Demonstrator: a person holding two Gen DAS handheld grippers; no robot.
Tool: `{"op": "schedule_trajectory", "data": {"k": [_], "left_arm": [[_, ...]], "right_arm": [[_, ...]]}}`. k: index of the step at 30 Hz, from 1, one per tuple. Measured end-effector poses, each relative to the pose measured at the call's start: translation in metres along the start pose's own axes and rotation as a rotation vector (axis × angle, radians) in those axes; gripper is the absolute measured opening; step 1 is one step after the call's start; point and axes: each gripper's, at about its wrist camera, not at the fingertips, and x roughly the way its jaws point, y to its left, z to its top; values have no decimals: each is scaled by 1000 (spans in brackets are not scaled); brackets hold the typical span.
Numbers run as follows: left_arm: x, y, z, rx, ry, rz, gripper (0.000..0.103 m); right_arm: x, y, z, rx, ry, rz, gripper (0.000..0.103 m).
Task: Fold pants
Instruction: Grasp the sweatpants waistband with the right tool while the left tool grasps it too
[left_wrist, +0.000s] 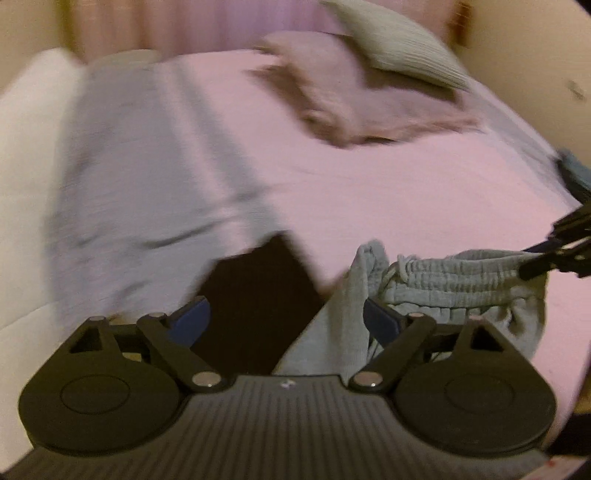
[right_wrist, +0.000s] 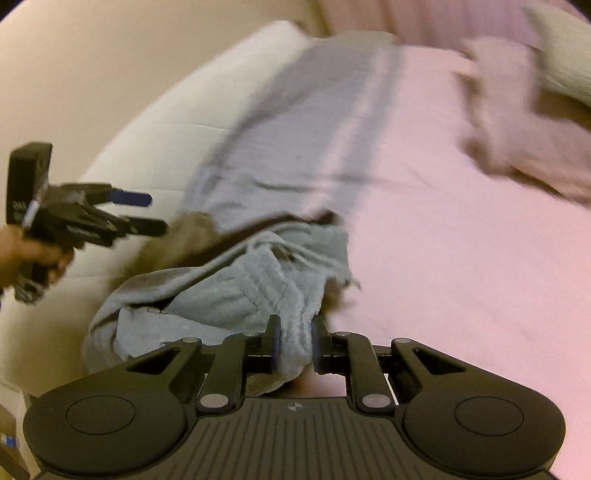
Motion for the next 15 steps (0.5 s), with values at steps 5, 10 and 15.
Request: {"op": "schedule_trajectory", "data": {"k": [5,10,15], "left_arm": [[64,-83,26,177,82,-163,84],[140,-162,34,260,188,-308,70],[204,-240,32,448,290,-353,63]], "right_arm": [[-35,-67,-67,141,50,-84,12],[-40,-122,-141,294,93,-87,12],[-21,-133,-197,344,107,-24,13]]}}
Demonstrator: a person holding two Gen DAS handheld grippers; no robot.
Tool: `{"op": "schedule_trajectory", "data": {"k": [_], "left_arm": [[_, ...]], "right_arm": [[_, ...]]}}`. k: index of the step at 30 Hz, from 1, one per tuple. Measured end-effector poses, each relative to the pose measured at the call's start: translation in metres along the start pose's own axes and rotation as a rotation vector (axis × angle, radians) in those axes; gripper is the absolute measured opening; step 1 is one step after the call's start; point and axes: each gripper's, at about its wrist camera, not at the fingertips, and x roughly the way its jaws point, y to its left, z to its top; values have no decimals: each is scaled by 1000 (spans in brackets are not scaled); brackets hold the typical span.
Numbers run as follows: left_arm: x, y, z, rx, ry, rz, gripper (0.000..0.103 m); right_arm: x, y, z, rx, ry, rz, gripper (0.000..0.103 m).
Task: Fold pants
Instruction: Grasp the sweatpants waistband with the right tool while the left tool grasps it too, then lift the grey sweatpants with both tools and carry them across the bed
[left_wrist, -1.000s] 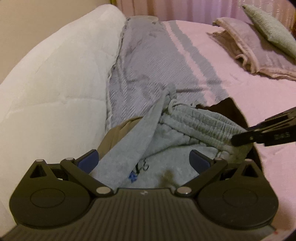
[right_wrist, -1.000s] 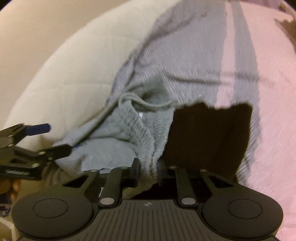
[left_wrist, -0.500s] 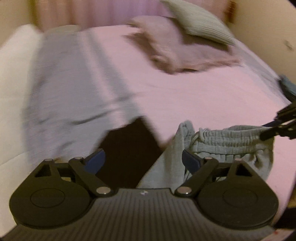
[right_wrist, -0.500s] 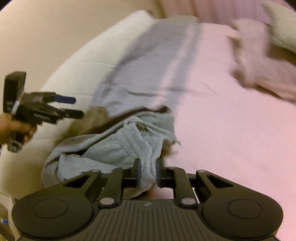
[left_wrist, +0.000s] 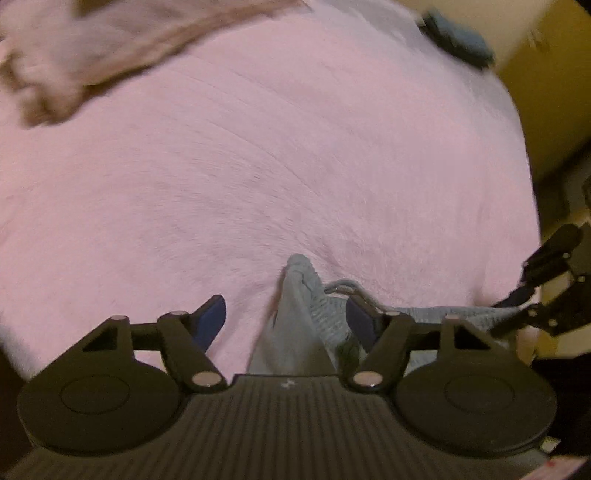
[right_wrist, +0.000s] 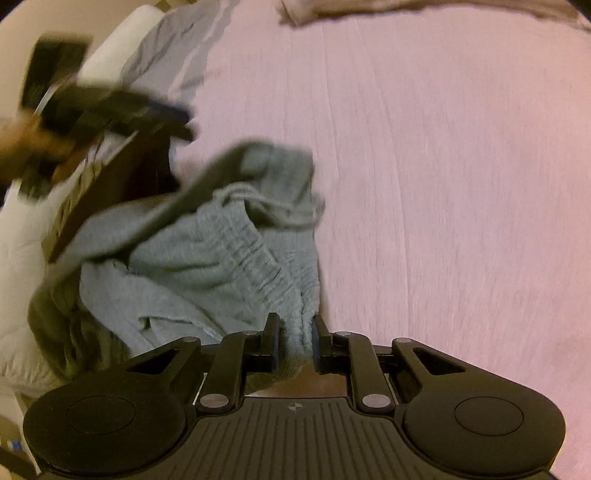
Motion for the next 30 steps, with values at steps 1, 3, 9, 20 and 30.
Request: {"op": "schedule_trajectory", "data": {"k": [1,3,9,20,30], "left_arm": [[13,-3,5,28,29,4,61],[33,-13,11,83,93,1,53],[59,-24,8,203,203,0,18],[20,17,15,126,92,-56,2],[-106,12,49,79,-177,-82,2]], "right_arm": [[4,-2,-5,18,-4,4,14],[13,-4,-9,53,-11,16,14],[23,-14,-18,115,-69,4,46],[45,-18,-25,239,-79,72,29],[-89,-4,6,194,-301,44,13]]}}
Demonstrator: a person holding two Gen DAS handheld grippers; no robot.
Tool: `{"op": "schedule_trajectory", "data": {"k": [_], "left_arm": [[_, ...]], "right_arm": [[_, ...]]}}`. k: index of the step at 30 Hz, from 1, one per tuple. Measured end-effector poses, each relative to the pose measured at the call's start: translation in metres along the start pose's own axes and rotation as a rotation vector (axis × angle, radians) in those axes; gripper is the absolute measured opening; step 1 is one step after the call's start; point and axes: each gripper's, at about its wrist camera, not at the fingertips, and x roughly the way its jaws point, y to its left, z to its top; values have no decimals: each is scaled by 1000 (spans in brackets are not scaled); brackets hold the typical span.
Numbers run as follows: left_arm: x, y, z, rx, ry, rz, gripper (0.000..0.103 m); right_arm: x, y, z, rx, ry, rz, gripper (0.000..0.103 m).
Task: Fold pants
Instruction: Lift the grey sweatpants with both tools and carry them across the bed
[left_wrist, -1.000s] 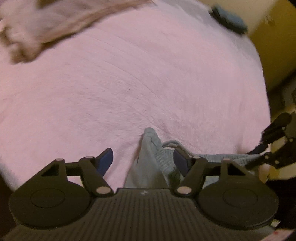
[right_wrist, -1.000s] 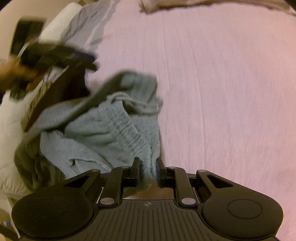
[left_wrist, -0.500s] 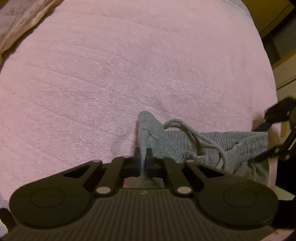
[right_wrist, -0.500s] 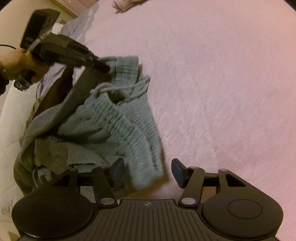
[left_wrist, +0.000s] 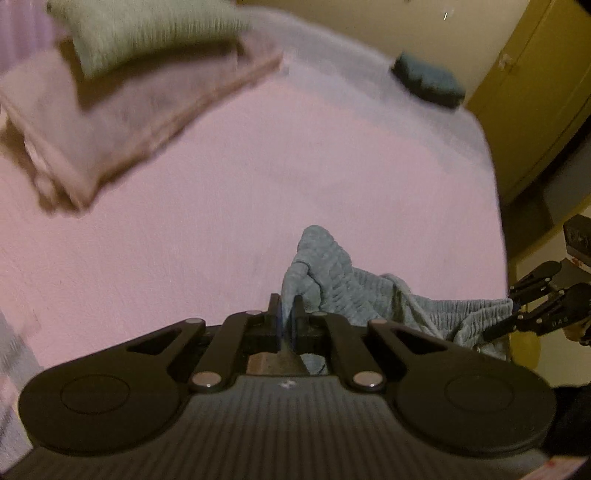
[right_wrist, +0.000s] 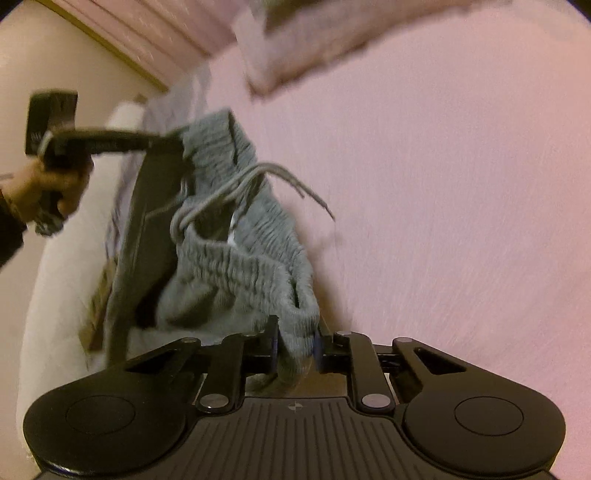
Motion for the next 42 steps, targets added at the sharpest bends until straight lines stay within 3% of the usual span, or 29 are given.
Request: {"op": "schedule_trajectory", "data": {"k": [4,8,11,16,22,29,32,38,42], "left_arm": [[-30,-29,49,54,-86,-25,2],[-26,-78,104,141,-147,-73,2],[-11,-117,148,168,-187,-127,2],[46,-185,227,211,-214,-200,2],[165,-264,337,251,-179,-240,2],[341,-336,466,224,-89,-278,2],[410,-363,511,247,-35,-289,2],[522,-410,570,286,40,-319,2],[591,-427,586,309,75,-302,2]], "right_arm": [[-63,0,22,-12,-115,-58,12],[-123,-10,33,-5,-226,-146,12],[-170,-28,40,12,-307,-213,12],[-240,-85,58,75,-407,-307,12],[-301,-212,101,123,-443,-338,12],[-355,-411,144,223,-404,-314,12],[-374,-479,159,251,-374,-323,12],[-394,-585,177,338,-410,-371,12],[-387,-634,179,373,-421,-411,12]]}}
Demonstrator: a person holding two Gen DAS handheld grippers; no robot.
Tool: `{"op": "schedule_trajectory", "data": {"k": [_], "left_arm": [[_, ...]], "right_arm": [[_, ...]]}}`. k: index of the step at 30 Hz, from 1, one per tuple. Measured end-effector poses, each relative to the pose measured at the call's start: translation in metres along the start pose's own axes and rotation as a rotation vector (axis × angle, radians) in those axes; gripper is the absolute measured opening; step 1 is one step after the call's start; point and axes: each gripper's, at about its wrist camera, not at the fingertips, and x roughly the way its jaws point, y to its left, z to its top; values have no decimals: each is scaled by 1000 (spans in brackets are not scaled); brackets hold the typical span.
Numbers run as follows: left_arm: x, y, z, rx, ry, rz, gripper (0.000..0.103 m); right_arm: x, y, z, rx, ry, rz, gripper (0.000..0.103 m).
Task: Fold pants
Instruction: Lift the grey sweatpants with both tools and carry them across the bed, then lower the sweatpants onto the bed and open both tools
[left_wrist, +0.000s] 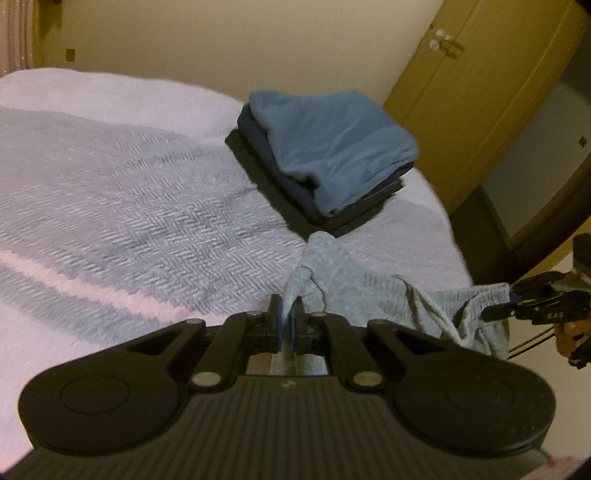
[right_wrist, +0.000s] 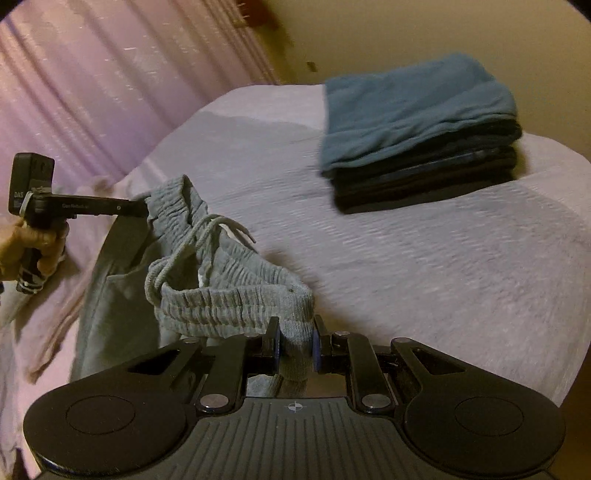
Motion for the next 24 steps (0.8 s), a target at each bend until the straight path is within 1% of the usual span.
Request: {"op": "schedule_trajectory", "data": {"k": [2,4,5,6,7,8,11,13,16,18,19,22,24], "left_arm": [[34,7,-2,7,55,32,3],[68,14,-14,-8,104,70,10],[74,17,-20,-20,108,86,10],[75,20,-27,-37,96,100,10],[73,24,-30,-61,81,110,10],[66,28,-35,-82,63,115,11],[25,35,-50,-106,30,129,19],[-17,34,-67,-114,18,149,20],[-79,31,-106,-121,2,195,22],[-128,23,-142,-118,-16,222,28],[-152,19,-164,-121,-23,240,29],[-219,4,-241,-177,-35,270,34],[-256,-6,-297,-211,-29,297,41]], "right_arm": [[25,-19,-1,12,34,4,13],[46,-30,-12,26,65,-29,16],[56,-34,-18,34,82,-58,23],[61,-37,-24,39,86,-109,27],[64,-40,-27,35,81,-138,39],[60,-38,-32,22,73,-144,48],[37,-14,-45,-65,66,-173,51],[26,8,-50,-109,54,-194,52],[8,51,-64,-139,40,-182,52],[5,81,-78,-154,41,-156,52],[0,99,-89,-170,44,-138,52],[-1,159,-119,-277,83,-59,53],[0,200,-140,-376,111,2,53]]}}
